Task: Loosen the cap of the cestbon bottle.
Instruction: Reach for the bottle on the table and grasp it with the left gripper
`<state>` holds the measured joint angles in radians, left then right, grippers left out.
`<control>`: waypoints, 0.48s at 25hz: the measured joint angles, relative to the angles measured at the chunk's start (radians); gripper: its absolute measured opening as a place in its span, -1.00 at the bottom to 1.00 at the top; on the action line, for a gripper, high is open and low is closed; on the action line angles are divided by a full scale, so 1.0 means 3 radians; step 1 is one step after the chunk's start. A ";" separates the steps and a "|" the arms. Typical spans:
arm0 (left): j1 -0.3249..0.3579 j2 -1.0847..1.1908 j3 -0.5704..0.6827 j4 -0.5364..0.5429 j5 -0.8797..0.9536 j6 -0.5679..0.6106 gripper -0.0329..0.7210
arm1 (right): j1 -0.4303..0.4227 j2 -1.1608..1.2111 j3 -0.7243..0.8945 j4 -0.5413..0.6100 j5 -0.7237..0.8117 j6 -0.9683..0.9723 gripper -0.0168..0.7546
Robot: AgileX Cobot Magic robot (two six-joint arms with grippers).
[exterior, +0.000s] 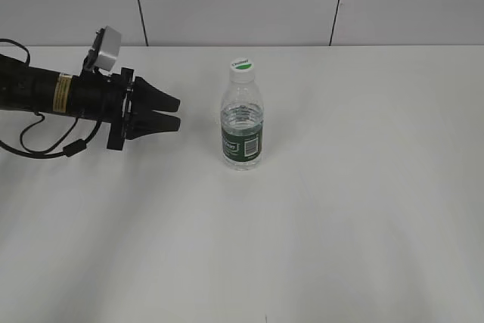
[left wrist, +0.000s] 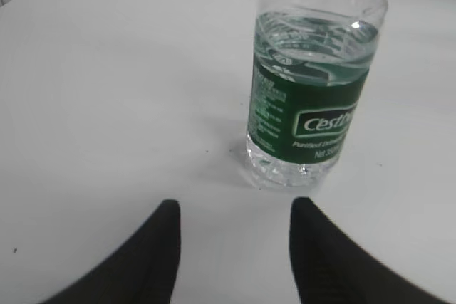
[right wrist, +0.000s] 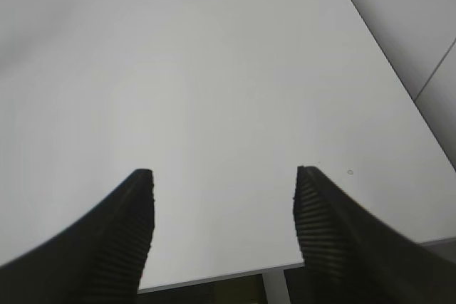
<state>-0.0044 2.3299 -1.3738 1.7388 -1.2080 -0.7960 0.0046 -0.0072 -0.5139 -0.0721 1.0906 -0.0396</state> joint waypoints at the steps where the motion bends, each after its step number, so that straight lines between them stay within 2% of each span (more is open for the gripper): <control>1: 0.0000 0.0000 0.0000 -0.0033 0.0000 -0.0001 -0.01 | 0.0000 0.0000 0.0000 0.0000 0.0000 0.0000 0.26; 4: -0.0003 0.0000 0.0042 -0.0222 0.0000 -0.0007 0.20 | 0.0000 0.0000 0.0000 -0.0012 0.0000 0.0003 0.26; 8: -0.0039 0.0000 0.0115 -0.0290 0.0000 -0.0007 0.62 | 0.0000 0.0000 0.0000 -0.0022 0.0000 0.0003 0.26; 12: -0.0096 0.0000 0.0172 -0.0287 0.0000 -0.0007 0.72 | 0.0000 0.0000 0.0000 -0.0032 0.0000 0.0006 0.26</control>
<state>-0.0334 2.3299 -1.3222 1.6528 -1.2080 -0.7982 0.0046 -0.0072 -0.5139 -0.0818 1.0906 -0.0379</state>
